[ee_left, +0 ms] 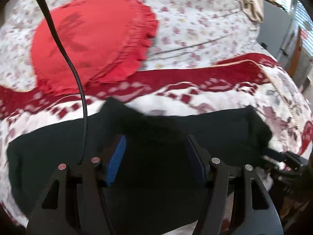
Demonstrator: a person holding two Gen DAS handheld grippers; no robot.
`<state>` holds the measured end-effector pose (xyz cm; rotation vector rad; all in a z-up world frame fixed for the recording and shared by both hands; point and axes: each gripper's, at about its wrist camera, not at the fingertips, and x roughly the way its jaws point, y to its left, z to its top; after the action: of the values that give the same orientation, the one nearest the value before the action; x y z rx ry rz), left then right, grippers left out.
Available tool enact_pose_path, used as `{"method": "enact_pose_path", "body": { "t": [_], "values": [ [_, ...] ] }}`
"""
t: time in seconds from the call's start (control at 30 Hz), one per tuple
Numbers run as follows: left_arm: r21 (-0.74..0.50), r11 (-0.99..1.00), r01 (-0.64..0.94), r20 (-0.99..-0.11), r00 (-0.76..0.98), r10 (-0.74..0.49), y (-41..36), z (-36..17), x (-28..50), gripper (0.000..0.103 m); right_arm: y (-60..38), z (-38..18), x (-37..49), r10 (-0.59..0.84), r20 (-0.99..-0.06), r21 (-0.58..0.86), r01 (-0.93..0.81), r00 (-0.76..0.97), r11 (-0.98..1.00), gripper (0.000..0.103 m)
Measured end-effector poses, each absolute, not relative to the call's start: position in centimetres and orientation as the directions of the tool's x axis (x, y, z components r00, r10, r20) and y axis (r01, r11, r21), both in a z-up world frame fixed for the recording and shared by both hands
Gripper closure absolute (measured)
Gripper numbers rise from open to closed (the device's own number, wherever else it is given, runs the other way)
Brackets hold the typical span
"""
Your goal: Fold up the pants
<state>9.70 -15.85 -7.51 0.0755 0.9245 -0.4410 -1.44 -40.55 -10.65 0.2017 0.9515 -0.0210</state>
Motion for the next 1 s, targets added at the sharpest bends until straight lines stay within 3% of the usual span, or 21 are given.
{"method": "enact_pose_path", "body": {
  "t": [0.2, 0.33, 1.0],
  "values": [
    [-0.123, 0.846, 0.518, -0.795, 0.459, -0.397, -21.1, -7.2, 11.0, 0.04, -41.9, -10.4, -2.9, 0.064, -0.816, 0.176, 0.14, 0.575, 0.974, 0.053],
    [-0.141, 0.798, 0.586, -0.806, 0.4, -0.436, -24.1, -7.6, 11.8, 0.04, -43.5, -11.4, -3.3, 0.108, -0.819, 0.257, 0.191, 0.563, 0.947, 0.053],
    [-0.222, 0.557, 0.8, -0.855, 0.115, -0.506, -35.9, -11.4, 14.4, 0.04, -45.7, -13.6, -3.1, 0.242, -0.714, 0.487, 0.217, 0.657, 0.846, 0.051]
  ]
}}
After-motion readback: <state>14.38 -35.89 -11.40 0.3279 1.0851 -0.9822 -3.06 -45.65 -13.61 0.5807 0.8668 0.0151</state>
